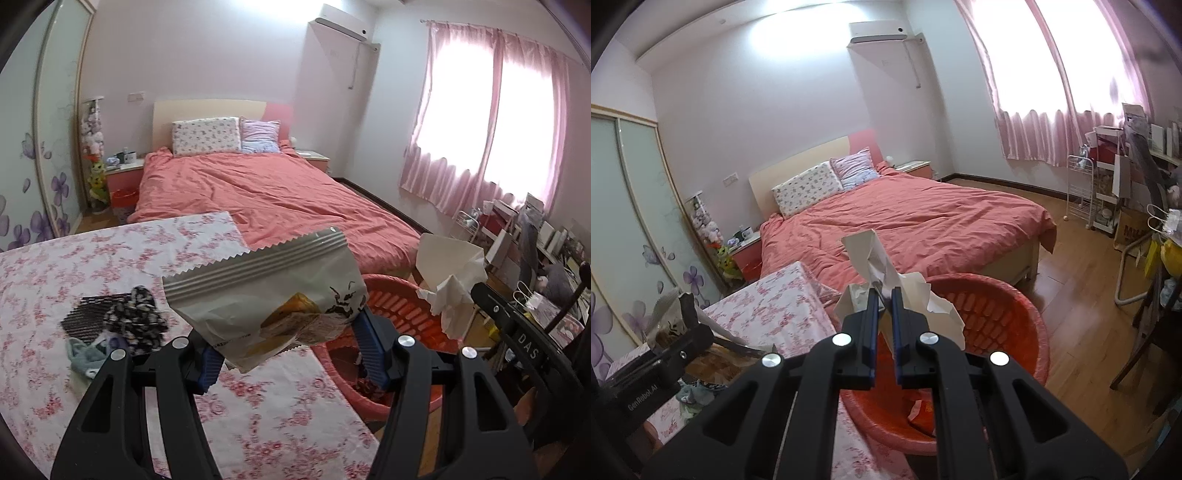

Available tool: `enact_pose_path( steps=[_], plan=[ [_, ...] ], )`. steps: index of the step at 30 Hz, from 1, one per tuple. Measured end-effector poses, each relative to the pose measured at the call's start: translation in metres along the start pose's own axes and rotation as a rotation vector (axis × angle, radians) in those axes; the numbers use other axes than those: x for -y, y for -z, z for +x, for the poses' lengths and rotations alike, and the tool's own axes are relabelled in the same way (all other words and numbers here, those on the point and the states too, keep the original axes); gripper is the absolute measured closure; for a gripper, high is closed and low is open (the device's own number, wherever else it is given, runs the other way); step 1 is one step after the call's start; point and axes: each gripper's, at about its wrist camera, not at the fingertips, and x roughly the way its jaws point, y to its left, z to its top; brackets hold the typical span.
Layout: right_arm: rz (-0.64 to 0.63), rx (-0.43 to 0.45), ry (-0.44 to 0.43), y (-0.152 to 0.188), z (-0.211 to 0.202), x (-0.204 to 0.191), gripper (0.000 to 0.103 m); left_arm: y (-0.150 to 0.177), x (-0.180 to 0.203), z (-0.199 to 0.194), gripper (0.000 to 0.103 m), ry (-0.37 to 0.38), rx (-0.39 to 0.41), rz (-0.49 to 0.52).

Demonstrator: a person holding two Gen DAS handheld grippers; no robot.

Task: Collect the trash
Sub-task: 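Carry the tissue and snack bag over the orange basket with both tools, then open both tools to drop the tissue and snack bag into the basket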

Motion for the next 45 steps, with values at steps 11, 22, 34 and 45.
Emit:
enact_pose_path(
  steps=[11,22,34,45],
  plan=[
    [0.051,0.005,0.021,0.0,0.01,0.032,0.095,0.005,0.039,0.023,0.042,0.081,-0.027,0.045],
    [0.087,0.009,0.031,-0.002,0.027,0.06,0.095,0.01,0.067,0.05,0.042,0.142,-0.062,0.08],
    [0.122,-0.012,0.019,-0.001,0.053,0.068,0.095,0.019,0.085,0.077,0.042,0.158,-0.103,0.098],
    [0.158,-0.014,0.039,0.001,0.063,0.085,0.069,0.025,0.087,0.087,0.024,0.17,-0.146,0.107]
  ],
)
